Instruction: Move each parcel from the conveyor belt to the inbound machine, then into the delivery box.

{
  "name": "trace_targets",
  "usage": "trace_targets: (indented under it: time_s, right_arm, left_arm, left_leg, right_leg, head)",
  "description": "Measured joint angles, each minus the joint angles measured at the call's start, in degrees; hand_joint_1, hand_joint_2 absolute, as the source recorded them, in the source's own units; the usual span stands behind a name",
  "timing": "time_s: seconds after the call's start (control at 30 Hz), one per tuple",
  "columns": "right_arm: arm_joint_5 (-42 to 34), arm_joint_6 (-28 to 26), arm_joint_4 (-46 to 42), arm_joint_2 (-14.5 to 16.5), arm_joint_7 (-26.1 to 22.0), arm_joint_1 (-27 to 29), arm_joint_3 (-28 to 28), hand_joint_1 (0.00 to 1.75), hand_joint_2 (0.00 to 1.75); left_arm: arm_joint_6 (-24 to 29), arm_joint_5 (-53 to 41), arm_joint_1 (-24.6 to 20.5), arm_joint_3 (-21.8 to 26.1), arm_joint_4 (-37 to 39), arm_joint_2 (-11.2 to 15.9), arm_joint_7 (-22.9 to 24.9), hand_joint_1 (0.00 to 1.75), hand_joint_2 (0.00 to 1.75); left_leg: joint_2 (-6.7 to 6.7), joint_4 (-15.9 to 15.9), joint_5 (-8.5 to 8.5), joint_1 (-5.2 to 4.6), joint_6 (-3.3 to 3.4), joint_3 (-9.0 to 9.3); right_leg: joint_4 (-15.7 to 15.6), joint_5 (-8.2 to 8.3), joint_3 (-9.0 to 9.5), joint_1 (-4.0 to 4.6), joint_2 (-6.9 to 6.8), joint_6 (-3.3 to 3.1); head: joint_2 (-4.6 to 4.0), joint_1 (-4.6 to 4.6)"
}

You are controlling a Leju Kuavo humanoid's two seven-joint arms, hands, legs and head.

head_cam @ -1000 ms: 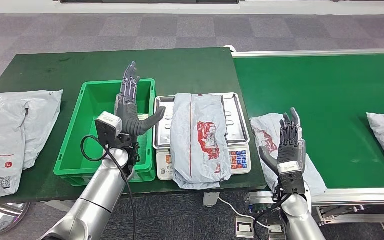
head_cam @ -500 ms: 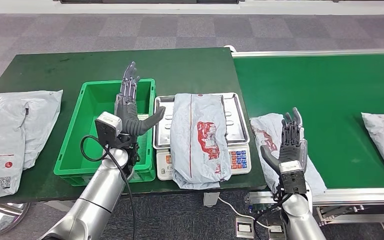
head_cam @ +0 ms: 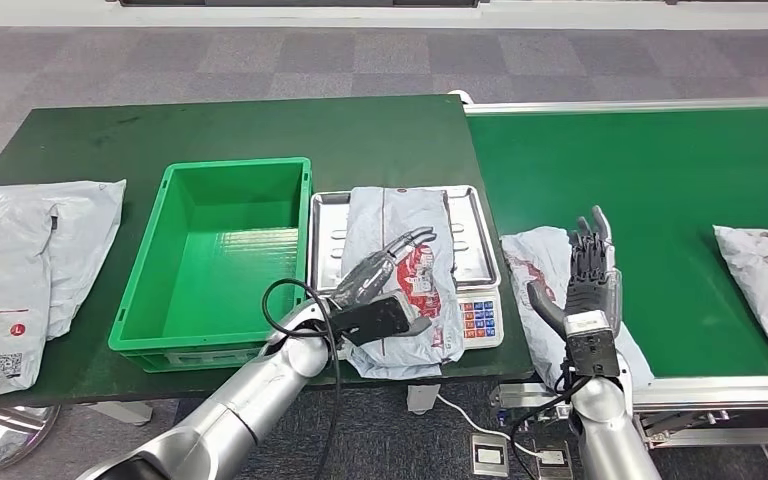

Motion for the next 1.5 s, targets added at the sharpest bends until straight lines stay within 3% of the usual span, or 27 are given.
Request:
trace_targets:
  time_s: [0.13, 0.53, 1.07, 1.2, 1.37, 1.5]
  right_arm:
    - [1.58, 0.29, -0.06, 0.89, -0.05, 0.92, -2.05, 0.0, 1.75]
    - [2.29, 1.13, -0.33, 1.91, -0.07, 1.95, -4.09, 0.0, 1.75]
    - [2.3, 1.29, -0.33, 2.2, -0.07, 1.95, -4.23, 0.0, 1.75]
    - [2.28, 0.97, -0.33, 2.2, -0.07, 1.97, -4.26, 0.0, 1.75]
    - [1.98, -0.92, -1.23, 2.33, -0.07, 3.01, -4.5, 0.0, 1.75]
    - [1.93, -1.11, -1.62, 2.39, -0.07, 3.61, -4.69, 0.0, 1.75]
  left_arm:
    - [-4.85, -3.84, -1.41, -3.59, 5.59, -1.56, 8.03, 0.0, 1.75]
    - [-5.66, -5.85, -4.62, -7.42, 11.55, -2.97, 12.08, 0.0, 1.75]
    - [-5.72, -6.05, -5.66, -8.3, 13.22, -3.09, 12.52, 0.0, 1.75]
    - [-4.33, -6.15, -5.77, -8.29, 13.34, -3.07, 12.91, 1.75, 1.75]
    - [11.43, -6.23, -5.5, -6.62, 12.69, -1.56, 13.5, 1.75, 1.75]
    - [13.08, -6.24, -5.51, -5.18, 12.0, -0.2, 12.95, 1.75, 1.75]
  left_leg:
    - [-0.03, -0.01, 0.0, 0.02, 0.0, 0.01]
    - [-0.03, -0.03, 0.01, 0.04, -0.01, 0.1]
    - [-0.03, -0.03, 0.02, 0.04, -0.01, 0.31]
    - [-0.03, -0.03, 0.02, 0.04, -0.02, 0.32]
    - [0.07, -0.03, 0.03, 0.04, -0.03, 0.32]
    - [-0.02, -0.03, 0.05, 0.06, -0.05, 0.29]
  right_leg:
    - [0.01, 0.0, 0.02, 0.03, -0.02, 0.0]
    - [0.02, -0.01, 0.16, 0.05, -0.03, 0.0]
    - [0.02, -0.01, 0.36, 0.05, -0.02, 0.0]
    - [0.02, -0.01, 0.38, 0.05, -0.02, 0.0]
    - [0.03, 0.0, 0.32, 0.06, 0.01, 0.0]
    - [0.06, -0.01, 0.32, 0.07, -0.05, -0.01]
  head:
    - [0.0, 0.01]
    - [0.0, -0.01]
    - [0.0, -0.01]
    - [0.0, 0.0]
    - [0.0, 0.0]
    - [0.0, 0.0]
